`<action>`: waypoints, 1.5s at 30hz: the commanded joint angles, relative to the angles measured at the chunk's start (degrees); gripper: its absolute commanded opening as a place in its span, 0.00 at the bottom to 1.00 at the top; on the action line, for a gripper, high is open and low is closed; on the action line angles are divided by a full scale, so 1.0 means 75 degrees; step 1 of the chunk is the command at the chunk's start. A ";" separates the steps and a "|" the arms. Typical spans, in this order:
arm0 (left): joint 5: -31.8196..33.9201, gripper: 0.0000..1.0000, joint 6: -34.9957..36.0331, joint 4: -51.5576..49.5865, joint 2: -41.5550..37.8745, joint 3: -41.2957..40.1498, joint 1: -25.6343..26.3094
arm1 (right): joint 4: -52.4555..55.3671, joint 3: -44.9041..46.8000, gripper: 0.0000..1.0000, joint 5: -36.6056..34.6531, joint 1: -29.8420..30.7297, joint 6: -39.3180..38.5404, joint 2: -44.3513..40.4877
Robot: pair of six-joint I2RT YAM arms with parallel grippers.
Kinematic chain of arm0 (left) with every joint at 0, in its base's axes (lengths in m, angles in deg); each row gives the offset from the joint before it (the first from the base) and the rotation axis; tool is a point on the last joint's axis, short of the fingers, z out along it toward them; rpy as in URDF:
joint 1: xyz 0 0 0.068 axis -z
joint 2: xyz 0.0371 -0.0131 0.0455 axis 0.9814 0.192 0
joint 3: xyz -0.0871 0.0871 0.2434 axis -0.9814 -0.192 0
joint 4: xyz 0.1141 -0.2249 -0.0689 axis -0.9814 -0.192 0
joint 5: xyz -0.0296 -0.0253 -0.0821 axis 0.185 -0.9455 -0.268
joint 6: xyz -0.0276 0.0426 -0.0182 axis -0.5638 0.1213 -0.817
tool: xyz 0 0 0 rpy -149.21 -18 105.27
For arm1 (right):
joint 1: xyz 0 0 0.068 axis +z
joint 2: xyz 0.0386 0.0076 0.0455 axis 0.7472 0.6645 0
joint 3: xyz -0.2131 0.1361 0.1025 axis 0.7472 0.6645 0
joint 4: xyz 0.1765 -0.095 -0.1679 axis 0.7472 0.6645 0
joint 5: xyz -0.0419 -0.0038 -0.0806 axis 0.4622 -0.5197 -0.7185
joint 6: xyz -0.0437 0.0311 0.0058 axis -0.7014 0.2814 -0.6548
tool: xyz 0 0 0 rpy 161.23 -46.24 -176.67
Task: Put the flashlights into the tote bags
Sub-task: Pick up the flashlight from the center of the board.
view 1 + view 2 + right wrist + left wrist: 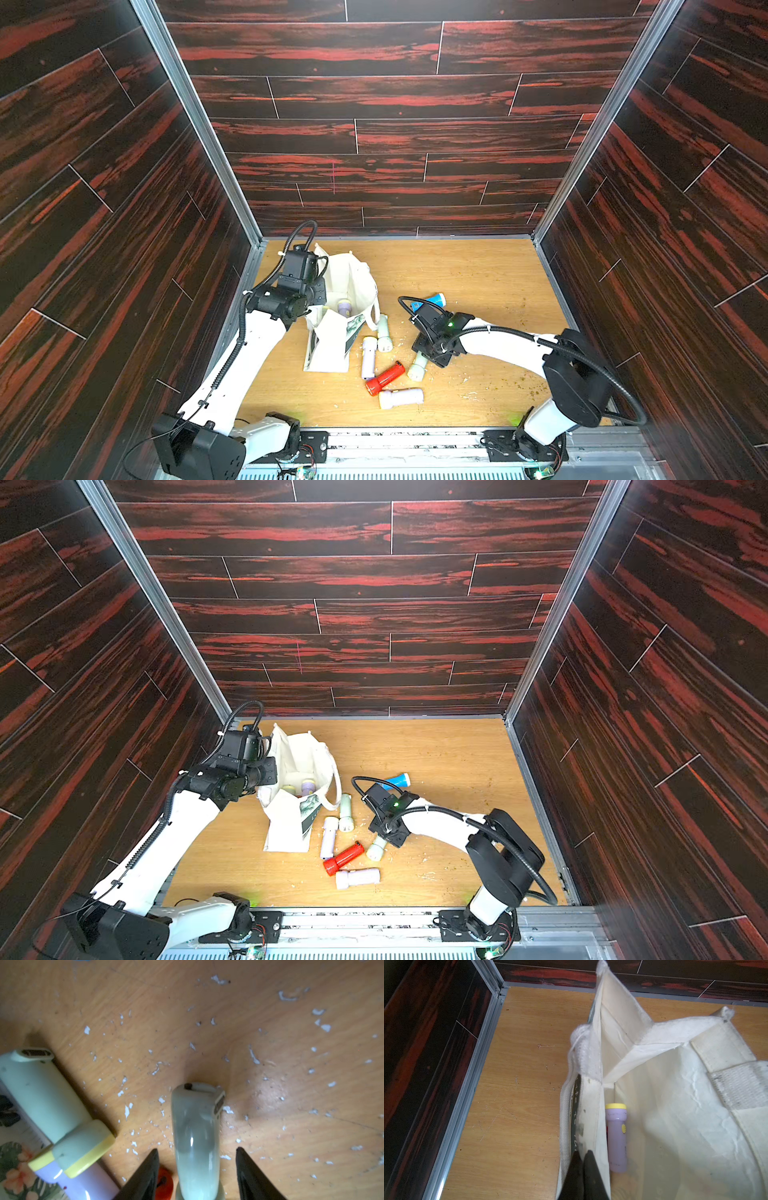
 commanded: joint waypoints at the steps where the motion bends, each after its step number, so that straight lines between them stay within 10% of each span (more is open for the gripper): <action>1: -0.0084 0.00 0.0125 -0.0204 -0.0148 0.0095 0.0036 | 0.0118 -0.0160 0.58 0.0090 -0.0077 0.0077 0.0323; 45: -0.0328 0.00 0.0113 -0.0216 -0.0093 0.0130 0.0047 | 0.0128 -0.0215 0.35 0.0000 -0.0252 -0.0100 0.0542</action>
